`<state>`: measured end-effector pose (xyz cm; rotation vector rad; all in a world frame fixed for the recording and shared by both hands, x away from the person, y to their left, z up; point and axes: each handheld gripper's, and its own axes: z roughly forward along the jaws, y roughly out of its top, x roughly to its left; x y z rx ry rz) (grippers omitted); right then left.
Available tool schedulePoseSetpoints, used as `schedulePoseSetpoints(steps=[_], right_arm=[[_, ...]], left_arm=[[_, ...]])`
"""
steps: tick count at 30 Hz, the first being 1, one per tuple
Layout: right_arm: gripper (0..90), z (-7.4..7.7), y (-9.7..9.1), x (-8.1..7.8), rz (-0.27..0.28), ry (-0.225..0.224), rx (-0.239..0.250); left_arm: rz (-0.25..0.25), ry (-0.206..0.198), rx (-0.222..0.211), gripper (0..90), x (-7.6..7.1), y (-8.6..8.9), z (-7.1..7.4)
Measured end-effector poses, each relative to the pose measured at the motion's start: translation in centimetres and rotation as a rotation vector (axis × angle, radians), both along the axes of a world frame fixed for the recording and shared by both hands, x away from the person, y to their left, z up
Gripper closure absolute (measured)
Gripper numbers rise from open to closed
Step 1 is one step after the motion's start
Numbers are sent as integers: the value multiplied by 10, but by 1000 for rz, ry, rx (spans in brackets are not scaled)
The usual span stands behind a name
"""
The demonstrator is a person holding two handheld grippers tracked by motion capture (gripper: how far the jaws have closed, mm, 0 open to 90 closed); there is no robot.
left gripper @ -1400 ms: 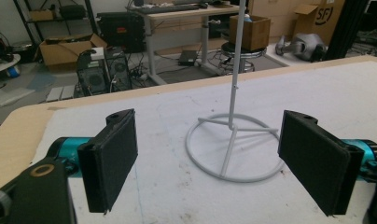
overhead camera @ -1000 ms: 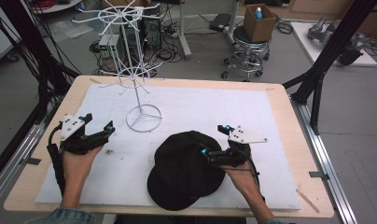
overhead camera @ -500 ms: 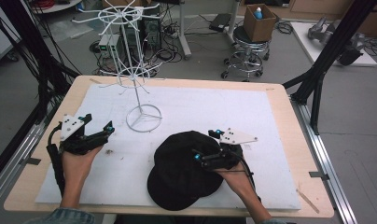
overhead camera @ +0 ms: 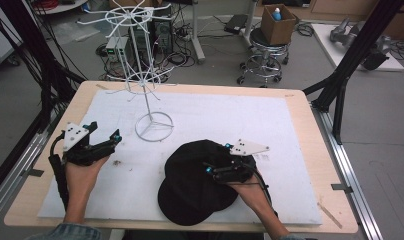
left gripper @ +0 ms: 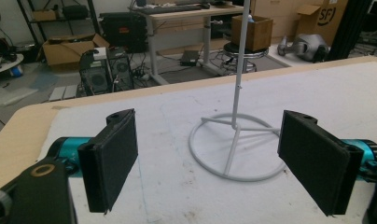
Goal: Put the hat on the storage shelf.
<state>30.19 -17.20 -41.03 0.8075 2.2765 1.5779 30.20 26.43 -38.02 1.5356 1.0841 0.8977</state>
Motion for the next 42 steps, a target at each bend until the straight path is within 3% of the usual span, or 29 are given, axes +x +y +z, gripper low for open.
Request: schedulePoseSetpoints(steps=[10, 13, 14, 17, 19, 21, 22, 23, 26, 27, 29, 36, 42], right_arm=[[412, -3, 0, 0, 4, 22, -26], [533, -2, -1, -1, 3, 13, -30], [533, -2, -1, -1, 3, 13, -30], [635, 0, -1, -5, -5, -26, -33], [649, 1, -1, -6, -7, -34, -31], [677, 4, -1, -9, -3, -84, -17], [677, 4, -1, -9, -3, -84, -17], [696, 6, -2, -12, 1, -117, -7], [706, 9, -4, -14, 2, -151, 3], [712, 11, -5, -16, 4, -189, 24], [715, 14, -7, -18, 7, -214, 37], [716, 22, -18, -21, 2, -290, 112], [716, 29, -31, -20, -18, -313, 143]], left_arm=[[3, -1, -4, 202, 0, 1, 0], [5, -2, -4, 202, 0, 2, 1], [7, -2, -6, 202, -1, 2, 1], [9, -2, -9, 202, -1, 3, 1], [12, -4, -9, 202, -1, 3, 1], [13, -5, -10, 202, -1, 4, 2], [15, -8, -13, 202, -1, 4, 2], [15, -6, -13, 202, -2, 5, 2], [17, -7, -13, 202, -2, 6, 3], [19, -11, -17, 202, -2, 7, 3], [19, -9, -17, 203, -2, 8, 3], [26, -13, -22, 203, -3, 10, 3], [30, -21, -31, 202, -4, 13, 6]])
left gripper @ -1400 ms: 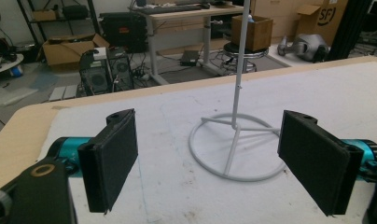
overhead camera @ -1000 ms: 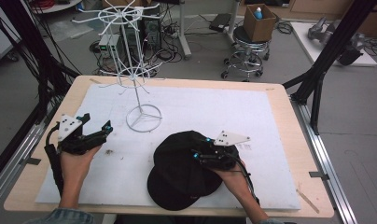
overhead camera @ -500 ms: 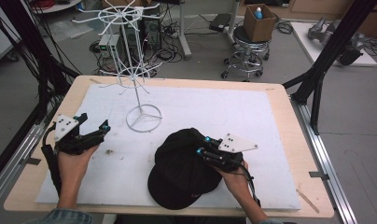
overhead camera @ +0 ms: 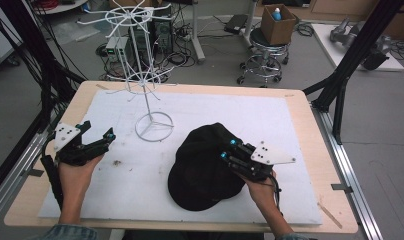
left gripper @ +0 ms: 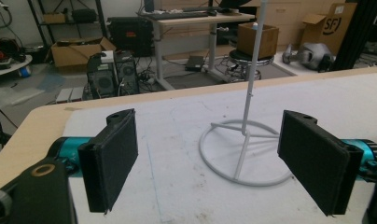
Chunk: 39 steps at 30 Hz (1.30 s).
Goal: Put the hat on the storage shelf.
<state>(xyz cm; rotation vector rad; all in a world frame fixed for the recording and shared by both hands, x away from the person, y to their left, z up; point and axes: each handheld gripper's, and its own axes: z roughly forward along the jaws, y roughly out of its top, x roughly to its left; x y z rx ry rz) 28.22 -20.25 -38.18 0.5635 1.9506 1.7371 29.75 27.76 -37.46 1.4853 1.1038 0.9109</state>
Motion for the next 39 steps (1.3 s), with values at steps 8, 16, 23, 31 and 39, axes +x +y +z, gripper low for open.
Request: schedulePoseSetpoints(steps=[8, 16, 23, 31, 39], right_arm=[[716, 20, -23, 9, -20, -61, 20], [715, 38, -43, 23, -7, -76, 42], [713, 61, -50, 35, 1, -114, 26], [711, 87, -57, 42, 26, -156, 40], [708, 125, -62, 54, 66, -203, 60]], left_arm=[[7, -1, -3, 202, -1, 4, 1], [13, -7, -11, 202, -1, 6, 2], [10, -6, -9, 203, 0, 5, 2], [14, -6, -11, 203, 0, 7, 2], [14, -8, -11, 204, 0, 7, 2]])
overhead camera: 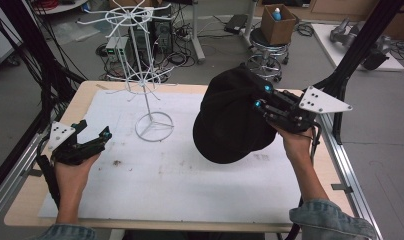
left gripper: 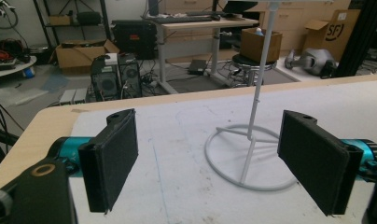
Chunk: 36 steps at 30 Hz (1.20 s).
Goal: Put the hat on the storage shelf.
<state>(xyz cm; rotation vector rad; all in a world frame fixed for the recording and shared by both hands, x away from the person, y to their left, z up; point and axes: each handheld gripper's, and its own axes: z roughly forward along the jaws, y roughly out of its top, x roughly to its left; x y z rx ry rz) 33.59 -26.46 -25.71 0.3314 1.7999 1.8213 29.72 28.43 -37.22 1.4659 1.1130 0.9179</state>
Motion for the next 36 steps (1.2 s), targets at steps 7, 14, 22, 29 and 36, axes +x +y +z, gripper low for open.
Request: schedulePoseSetpoints(steps=[7, 14, 22, 29, 36], right_arm=[[706, 20, -4, 9, 48, -24, 17], [704, 49, -5, 15, 74, -58, 48], [702, 79, -1, 18, 116, -102, 66], [700, 99, 9, 22, 170, -122, 125], [698, 115, 23, 24, 192, -135, 134]], left_arm=[[1, -3, -3, 204, 0, 1, 1], [4, -7, -2, 204, 0, 1, 1], [2, -9, 6, 205, 0, 0, 2], [3, -7, 5, 204, 0, 1, 2], [-1, -9, 2, 205, 0, 0, 3]])
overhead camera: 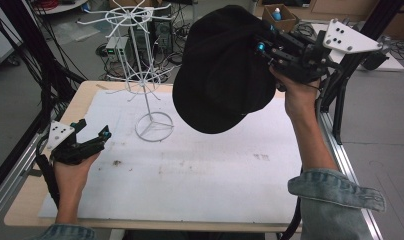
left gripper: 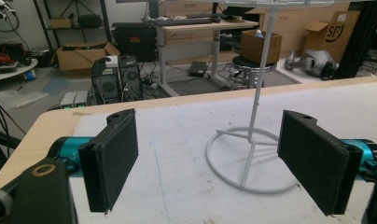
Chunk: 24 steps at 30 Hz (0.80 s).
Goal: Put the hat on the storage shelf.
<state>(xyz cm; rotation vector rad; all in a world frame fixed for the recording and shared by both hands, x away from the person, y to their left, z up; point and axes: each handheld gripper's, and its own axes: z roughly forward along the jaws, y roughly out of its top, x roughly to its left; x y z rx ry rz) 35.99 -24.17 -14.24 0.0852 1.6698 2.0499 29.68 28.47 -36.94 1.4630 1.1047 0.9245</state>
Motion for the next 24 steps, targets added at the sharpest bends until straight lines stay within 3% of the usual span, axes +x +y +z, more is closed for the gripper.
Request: schedulePoseSetpoints(steps=[14, 19, 24], right_arm=[[696, 20, 20, 4, 55, -17, 39], [695, 29, 28, 3, 97, -25, 68], [694, 36, 38, 3, 120, -34, 66]], left_arm=[[0, -7, -11, 204, -1, 1, 1], [0, -7, -16, 204, -1, 2, 1], [-2, -6, -13, 205, 0, 1, 1]])
